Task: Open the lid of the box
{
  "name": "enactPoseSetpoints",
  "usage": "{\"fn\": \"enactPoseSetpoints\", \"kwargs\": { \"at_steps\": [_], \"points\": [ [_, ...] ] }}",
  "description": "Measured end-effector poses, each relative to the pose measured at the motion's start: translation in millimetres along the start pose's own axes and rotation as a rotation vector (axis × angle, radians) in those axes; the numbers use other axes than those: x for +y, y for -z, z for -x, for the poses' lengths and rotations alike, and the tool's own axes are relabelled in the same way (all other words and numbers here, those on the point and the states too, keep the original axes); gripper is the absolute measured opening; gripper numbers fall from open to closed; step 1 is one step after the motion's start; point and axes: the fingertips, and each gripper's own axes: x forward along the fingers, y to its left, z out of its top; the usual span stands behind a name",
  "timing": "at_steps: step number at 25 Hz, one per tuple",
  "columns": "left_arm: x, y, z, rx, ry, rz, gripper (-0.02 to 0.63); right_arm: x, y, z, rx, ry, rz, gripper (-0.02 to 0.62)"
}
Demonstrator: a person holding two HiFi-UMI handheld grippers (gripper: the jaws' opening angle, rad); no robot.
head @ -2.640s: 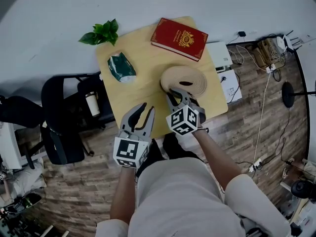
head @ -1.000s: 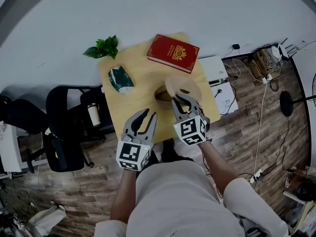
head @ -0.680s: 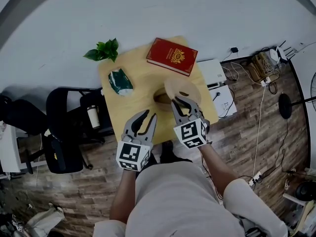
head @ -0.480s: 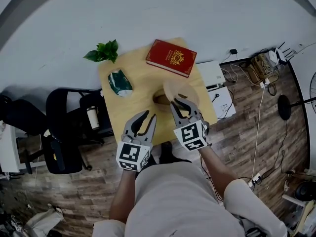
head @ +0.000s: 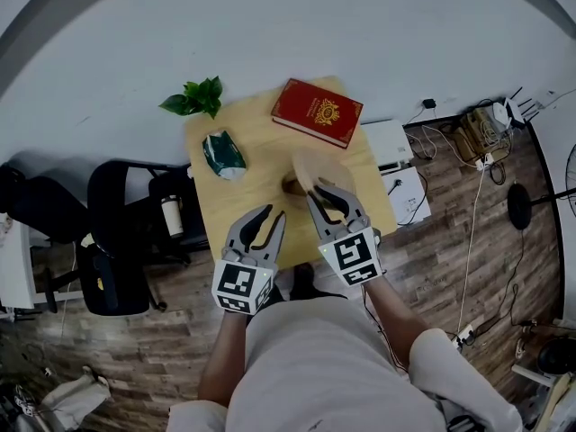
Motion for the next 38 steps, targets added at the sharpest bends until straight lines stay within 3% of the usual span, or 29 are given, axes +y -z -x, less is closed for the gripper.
{"fn": "enactPoseSetpoints", "kwargs": {
  "at_steps": [23, 38],
  "points": [
    [20, -10, 16, -0.041, -0.039, 0.052, 0.089, 7, -32, -5, -0.097, -0.109, -0.281, 0.051],
    [24, -13, 19, -0.059, -0.035, 0.066, 0.078, 15, -31, -3, -0.100, -0.128, -0.329, 0.051]
  ]
}}
